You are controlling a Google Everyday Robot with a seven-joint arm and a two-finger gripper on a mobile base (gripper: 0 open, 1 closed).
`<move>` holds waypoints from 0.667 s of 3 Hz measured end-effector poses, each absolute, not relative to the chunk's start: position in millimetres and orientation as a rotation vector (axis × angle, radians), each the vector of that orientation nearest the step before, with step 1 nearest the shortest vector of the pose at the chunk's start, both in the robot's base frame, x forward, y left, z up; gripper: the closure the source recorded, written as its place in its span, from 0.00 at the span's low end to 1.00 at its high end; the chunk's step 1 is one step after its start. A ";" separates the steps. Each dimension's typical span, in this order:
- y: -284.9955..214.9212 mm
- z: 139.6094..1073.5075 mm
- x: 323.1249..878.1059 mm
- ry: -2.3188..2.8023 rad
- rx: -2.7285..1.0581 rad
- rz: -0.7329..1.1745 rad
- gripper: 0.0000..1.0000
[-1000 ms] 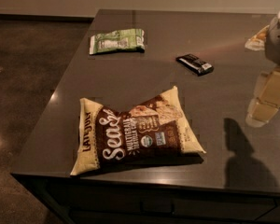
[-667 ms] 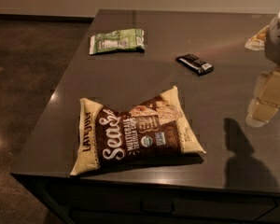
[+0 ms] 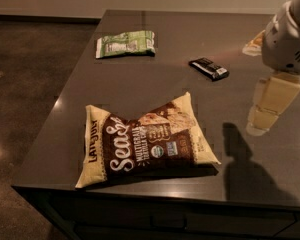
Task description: Move brown chip bag near rxbar chocolate
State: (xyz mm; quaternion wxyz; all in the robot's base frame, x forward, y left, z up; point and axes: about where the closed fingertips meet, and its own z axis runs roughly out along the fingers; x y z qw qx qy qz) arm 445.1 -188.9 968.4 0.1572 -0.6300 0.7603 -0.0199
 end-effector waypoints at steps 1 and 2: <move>-160.1 950.5 443.7 2.122 -1.880 0.001 0.00; -141.8 938.7 440.7 2.087 -1.929 0.039 0.00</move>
Offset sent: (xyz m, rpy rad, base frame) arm -0.0362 0.1051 -0.0751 0.0760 0.1291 0.2494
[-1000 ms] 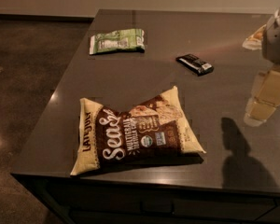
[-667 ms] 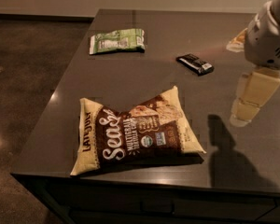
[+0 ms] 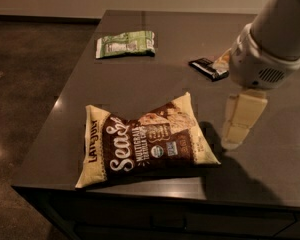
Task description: Move brown chip bag near rxbar chocolate
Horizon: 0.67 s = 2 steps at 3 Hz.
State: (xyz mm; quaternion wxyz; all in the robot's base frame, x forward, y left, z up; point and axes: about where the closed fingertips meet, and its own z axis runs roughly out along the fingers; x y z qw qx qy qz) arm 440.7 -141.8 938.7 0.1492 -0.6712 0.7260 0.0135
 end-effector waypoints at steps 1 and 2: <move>-108.3 916.8 425.0 2.021 -1.996 0.105 0.00; -79.6 899.3 414.2 1.964 -2.060 0.146 0.00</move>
Offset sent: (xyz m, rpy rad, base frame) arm -0.0382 0.0968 -0.0657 0.0515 0.0773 0.2150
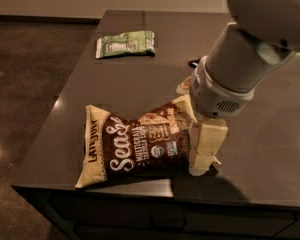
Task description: Move brown chip bag near rxbar chocolate
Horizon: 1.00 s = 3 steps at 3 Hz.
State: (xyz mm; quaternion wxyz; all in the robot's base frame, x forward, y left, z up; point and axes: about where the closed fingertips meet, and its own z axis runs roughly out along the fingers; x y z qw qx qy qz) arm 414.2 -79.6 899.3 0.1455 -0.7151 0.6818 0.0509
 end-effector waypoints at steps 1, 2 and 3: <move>-56.2 886.5 410.6 1.925 -2.095 0.174 0.00; -35.5 877.3 414.9 1.886 -2.108 0.160 0.00; -31.1 872.4 425.8 1.888 -2.094 0.148 0.18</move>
Offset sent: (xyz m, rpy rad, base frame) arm 0.0091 0.0678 -0.0369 0.0259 -0.0340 0.0879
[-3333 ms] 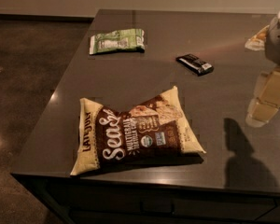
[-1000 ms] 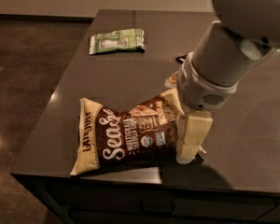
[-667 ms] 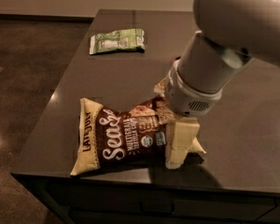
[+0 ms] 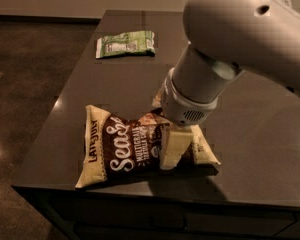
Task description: Move brown chip bag near rxbar chocolate
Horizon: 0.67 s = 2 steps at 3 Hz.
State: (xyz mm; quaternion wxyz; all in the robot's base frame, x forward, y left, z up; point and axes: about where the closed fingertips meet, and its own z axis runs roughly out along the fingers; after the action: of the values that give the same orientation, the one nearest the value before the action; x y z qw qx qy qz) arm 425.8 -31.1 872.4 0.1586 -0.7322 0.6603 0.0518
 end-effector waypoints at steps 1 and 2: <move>-38.2 870.7 436.4 1.914 -2.071 0.127 0.41; -52.2 874.0 450.0 1.949 -2.037 0.104 0.65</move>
Offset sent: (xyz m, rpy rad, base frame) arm 0.0429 -0.0416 0.0062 -0.0224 -0.0225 -0.1149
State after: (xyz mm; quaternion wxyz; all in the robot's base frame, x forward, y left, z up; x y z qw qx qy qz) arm 450.0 -52.2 874.0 0.1595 -0.7127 0.6822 0.0364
